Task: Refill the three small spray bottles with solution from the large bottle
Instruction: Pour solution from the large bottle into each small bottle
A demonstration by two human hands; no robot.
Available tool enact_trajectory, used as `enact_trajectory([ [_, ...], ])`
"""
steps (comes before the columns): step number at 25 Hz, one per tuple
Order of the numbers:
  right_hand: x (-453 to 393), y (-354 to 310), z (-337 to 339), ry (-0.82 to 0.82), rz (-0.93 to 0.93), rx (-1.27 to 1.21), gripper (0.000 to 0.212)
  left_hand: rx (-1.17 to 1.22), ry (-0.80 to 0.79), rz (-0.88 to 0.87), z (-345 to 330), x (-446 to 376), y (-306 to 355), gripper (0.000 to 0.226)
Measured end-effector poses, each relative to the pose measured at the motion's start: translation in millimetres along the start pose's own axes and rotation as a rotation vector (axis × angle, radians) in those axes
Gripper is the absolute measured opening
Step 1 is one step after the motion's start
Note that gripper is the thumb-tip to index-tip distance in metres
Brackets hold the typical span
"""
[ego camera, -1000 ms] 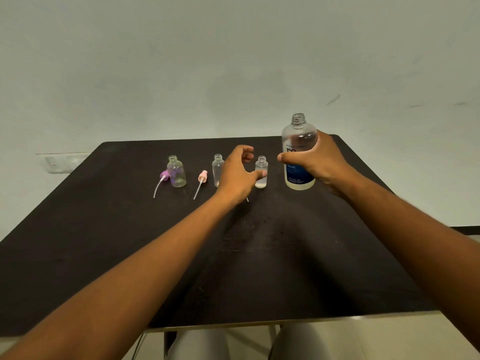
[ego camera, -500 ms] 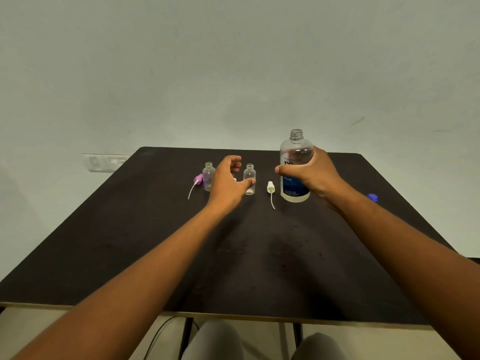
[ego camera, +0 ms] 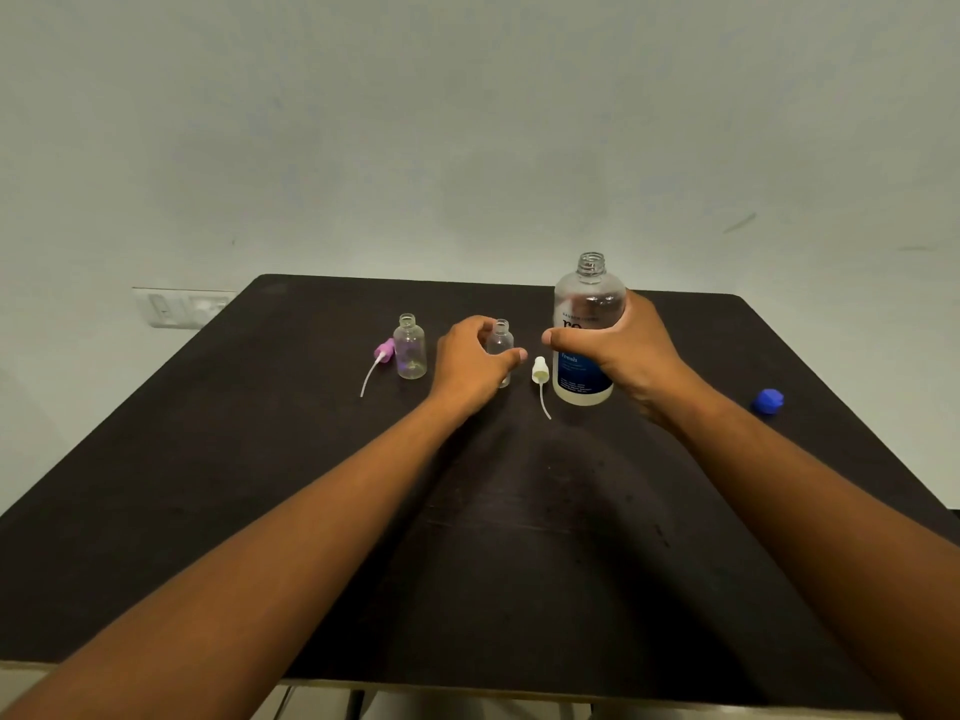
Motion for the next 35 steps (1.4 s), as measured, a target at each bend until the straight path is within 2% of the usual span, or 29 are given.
enact_trajectory([
  [5,2,-1,5,0.015,0.001,-0.013,0.046,0.009,0.010,0.033,-6,6,-1,0.027],
  [10,17,-10,16,0.015,-0.001,-0.006,0.051,0.130,-0.015,-0.042,1,25,17,0.016],
  [15,44,-35,41,0.044,-0.001,0.055,0.056,0.256,-0.091,-0.119,9,63,55,0.014],
  [18,59,-56,55,0.054,0.016,0.175,0.053,0.310,-0.144,-0.152,12,85,76,0.015],
  [21,74,-78,67,0.067,0.056,0.300,0.048,0.289,-0.200,-0.201,14,103,98,0.017],
  [26,91,-108,77,0.082,0.103,0.533,0.054,0.310,-0.266,-0.271,18,122,132,0.016],
  [35,100,-131,72,0.034,0.170,0.803,0.044,0.218,-0.273,-0.362,33,138,163,0.023],
])
Point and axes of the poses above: each hand's wrist, its own x-axis away from the middle knuckle, its own z-axis out of the back of the hand, y = z × x, the point moved 10 cm from there along -x, towards the middle knuckle, and after that the axes turned 4 degrees about -z, right-handed, at the moved point
